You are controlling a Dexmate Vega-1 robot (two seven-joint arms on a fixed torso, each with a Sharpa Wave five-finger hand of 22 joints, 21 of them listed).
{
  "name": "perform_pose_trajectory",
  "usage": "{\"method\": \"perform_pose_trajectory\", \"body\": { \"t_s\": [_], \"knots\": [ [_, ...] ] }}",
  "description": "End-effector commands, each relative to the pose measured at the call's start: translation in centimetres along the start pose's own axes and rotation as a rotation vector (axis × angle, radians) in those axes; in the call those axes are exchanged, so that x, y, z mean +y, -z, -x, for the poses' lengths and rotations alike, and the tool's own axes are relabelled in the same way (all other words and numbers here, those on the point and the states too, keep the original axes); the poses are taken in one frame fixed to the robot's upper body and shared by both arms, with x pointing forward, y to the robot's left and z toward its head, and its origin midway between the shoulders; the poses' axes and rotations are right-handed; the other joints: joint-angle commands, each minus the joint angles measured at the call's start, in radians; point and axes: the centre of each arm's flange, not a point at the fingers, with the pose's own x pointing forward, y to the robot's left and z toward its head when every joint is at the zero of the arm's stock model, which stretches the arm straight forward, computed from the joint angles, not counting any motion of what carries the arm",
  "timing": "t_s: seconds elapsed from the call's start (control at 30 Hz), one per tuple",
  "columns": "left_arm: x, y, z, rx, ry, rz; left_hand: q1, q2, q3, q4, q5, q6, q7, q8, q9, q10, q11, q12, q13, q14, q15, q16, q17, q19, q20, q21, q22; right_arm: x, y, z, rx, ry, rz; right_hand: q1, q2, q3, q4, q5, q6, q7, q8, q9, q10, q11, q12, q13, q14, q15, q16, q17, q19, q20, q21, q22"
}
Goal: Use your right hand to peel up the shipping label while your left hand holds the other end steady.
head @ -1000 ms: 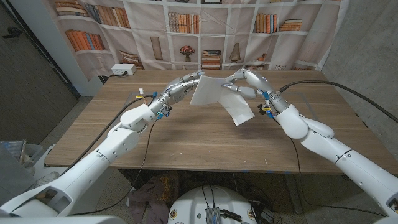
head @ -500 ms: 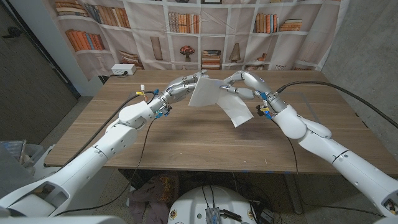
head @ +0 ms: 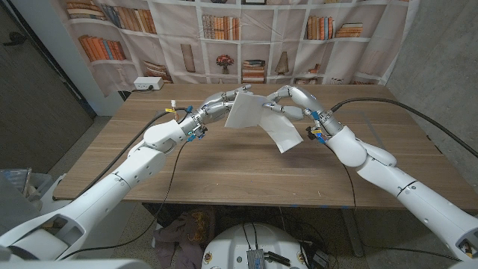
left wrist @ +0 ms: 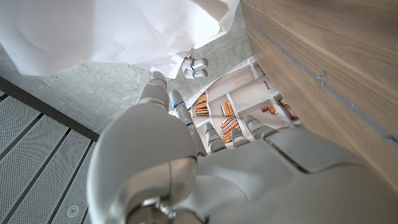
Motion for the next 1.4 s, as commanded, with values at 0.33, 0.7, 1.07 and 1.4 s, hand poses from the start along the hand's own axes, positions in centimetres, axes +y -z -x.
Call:
{"method": "perform_pose_trajectory", "body": {
  "t_s": [0.33, 0.7, 1.07, 1.4],
  "knots": [
    [-0.61, 0.37, -0.49, 0.013, 0.028, 0.017, 0.008, 0.013, 0.013, 0.000, -0.002, -0.024, -0.002, -0.011, 0.001, -0.010, -0.004, 0.001, 0.003, -0.008, -0.038, 0.007, 0.004, -0.006, 0.004, 0.003, 0.001, 0.53, -0.70, -0.36, -0.032, -0.026, -0.006, -0.006, -0.004, 0.005, -0.006, 0.001, 0.015, -0.002, -0.008, 0.000, 0.010, -0.001, -0.001, 0.006, 0.001, -0.118, -0.003, 0.000, -0.016, -0.138, -0.018, -0.001],
    [-0.78, 0.22, -1.03, 0.027, 0.080, -0.011, 0.003, 0.013, 0.013, 0.007, -0.004, 0.004, 0.002, -0.002, 0.002, -0.008, -0.006, 0.003, 0.003, -0.018, -0.036, 0.005, 0.004, -0.020, 0.003, -0.001, 0.001, 0.88, -0.93, -0.27, -0.046, -0.043, -0.005, -0.005, -0.003, 0.005, -0.006, 0.001, 0.016, -0.002, -0.010, 0.002, 0.010, -0.001, -0.004, 0.006, -0.009, -0.118, -0.005, -0.003, -0.014, -0.138, -0.030, 0.000],
    [-0.89, 0.22, -0.66, 0.023, 0.073, -0.006, -0.009, -0.004, 0.005, 0.013, -0.009, 0.114, 0.011, 0.036, 0.002, 0.008, -0.009, 0.009, 0.003, -0.021, -0.043, 0.010, 0.003, -0.024, 0.002, 0.002, 0.001, 0.87, -1.21, -0.31, -0.050, -0.033, 0.005, -0.003, -0.002, 0.005, -0.006, 0.001, 0.017, -0.002, -0.011, 0.003, 0.010, -0.001, -0.006, 0.007, -0.016, -0.118, -0.004, -0.003, -0.012, -0.139, -0.041, 0.001],
    [-0.97, 0.30, -0.48, 0.035, 0.078, -0.023, -0.010, -0.006, 0.005, 0.014, -0.008, 0.141, 0.014, 0.045, -0.001, 0.009, -0.012, 0.009, 0.003, -0.022, -0.040, 0.012, 0.006, -0.023, 0.003, 0.004, 0.001, 0.97, -1.49, -0.68, -0.069, -0.031, 0.006, -0.003, -0.002, 0.005, -0.005, 0.001, 0.016, -0.002, -0.013, 0.004, 0.009, -0.001, -0.008, 0.005, -0.018, -0.118, -0.002, -0.001, -0.011, -0.139, -0.046, 0.002]
  ]
}}
